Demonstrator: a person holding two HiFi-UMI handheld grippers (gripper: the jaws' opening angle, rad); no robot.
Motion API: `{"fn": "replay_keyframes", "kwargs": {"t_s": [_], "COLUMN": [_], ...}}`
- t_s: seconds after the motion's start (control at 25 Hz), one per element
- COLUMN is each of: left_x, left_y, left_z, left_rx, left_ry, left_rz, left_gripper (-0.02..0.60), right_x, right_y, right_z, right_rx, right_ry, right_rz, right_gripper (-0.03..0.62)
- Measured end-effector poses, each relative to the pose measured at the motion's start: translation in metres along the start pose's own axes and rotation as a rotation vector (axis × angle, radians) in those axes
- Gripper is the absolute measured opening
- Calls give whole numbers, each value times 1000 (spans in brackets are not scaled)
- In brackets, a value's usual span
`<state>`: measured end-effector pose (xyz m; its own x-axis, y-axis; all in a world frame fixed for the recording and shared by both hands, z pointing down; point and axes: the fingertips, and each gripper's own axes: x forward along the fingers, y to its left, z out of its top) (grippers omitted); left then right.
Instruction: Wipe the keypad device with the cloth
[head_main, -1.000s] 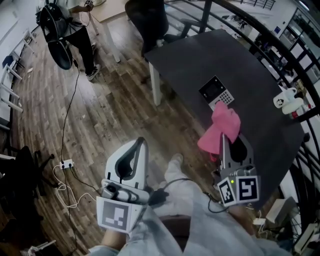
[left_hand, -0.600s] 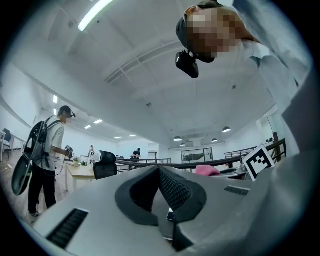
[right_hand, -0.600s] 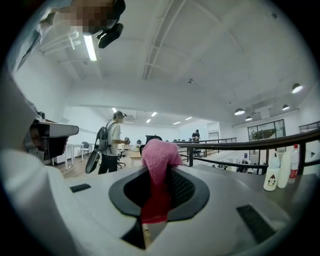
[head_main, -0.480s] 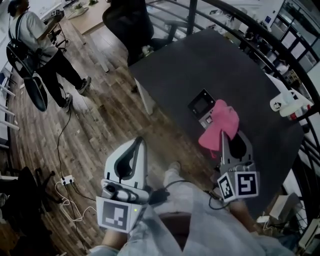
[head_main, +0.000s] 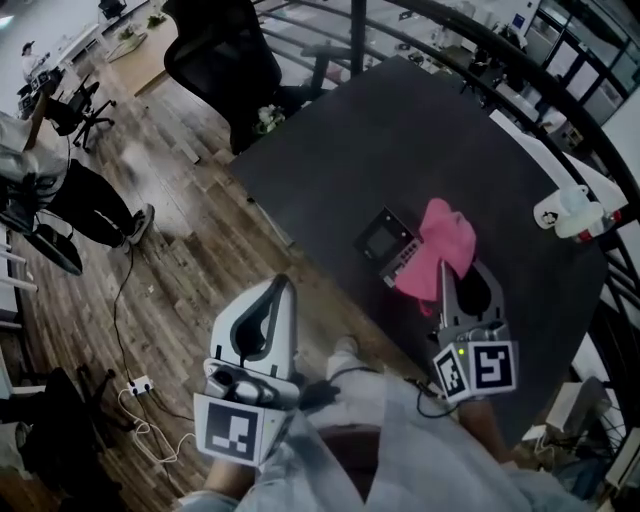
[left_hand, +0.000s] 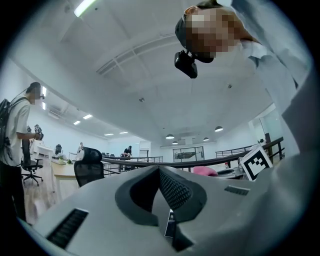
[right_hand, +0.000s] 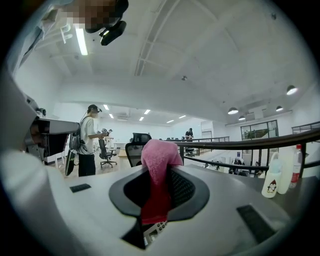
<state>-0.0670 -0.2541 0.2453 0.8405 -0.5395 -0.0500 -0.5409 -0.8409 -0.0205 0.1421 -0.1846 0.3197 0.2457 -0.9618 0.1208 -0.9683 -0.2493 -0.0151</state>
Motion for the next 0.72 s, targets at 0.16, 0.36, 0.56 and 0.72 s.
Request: {"fn": "replay_keyframes", "kwargs": {"t_s": [0.16,0.36,0.56,0.72], "left_x": [26,46,62,68], "left_y": [-10,-18,-24,-29], "left_z": [-1,-2,-5,-10], "left_rx": [6,17,19,21], "left_ry": [4,15,32,49], "left_rz": [-37,-68,-90,-116], "left_gripper": [3,3,3,3], "right_x": [7,9,7,4], "right_y": [-22,-43,-50,-53], "right_z": [-6,-16,-28,-38], "right_rx": [20,38,53,67], "right_ry": [11,31,70,93], "right_rz": [-33,-76,-92,-105], "right_gripper": [71,71,71,71]}}
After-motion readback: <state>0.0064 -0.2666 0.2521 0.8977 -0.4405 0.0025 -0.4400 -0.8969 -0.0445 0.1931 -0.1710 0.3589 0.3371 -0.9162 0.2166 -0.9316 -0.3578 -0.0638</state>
